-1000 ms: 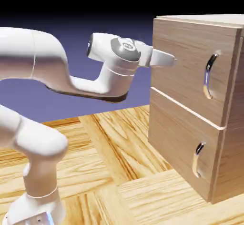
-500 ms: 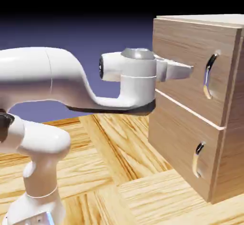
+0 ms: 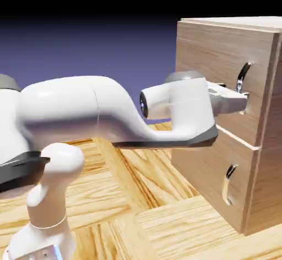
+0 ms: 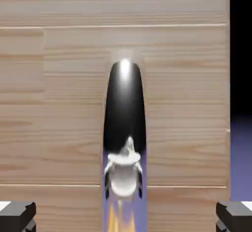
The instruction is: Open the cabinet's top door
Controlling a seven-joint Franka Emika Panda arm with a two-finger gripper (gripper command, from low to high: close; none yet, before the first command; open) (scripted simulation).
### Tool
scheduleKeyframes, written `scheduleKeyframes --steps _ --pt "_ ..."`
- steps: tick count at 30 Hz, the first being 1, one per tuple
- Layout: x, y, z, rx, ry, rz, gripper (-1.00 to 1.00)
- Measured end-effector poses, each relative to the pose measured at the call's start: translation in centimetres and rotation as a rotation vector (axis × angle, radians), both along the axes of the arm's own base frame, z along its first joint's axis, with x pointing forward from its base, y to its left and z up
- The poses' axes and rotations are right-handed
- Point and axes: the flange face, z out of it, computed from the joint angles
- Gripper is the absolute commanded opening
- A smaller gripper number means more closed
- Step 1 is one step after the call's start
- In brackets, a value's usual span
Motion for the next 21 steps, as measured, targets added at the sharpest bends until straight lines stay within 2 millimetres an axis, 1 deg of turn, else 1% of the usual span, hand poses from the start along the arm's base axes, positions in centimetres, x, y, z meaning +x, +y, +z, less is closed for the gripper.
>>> scheduleKeyframes --steps 2,11,21 --pt "0.0 0.0 0.0 0.0 0.0 0.0 -1.0" --pt "-5.9 2.1 0.0 -0.002 -0.001 -0.136 -1.0" --pt "-12.0 5.5 0.0 -0.005 -0.001 -0.287 -1.0"
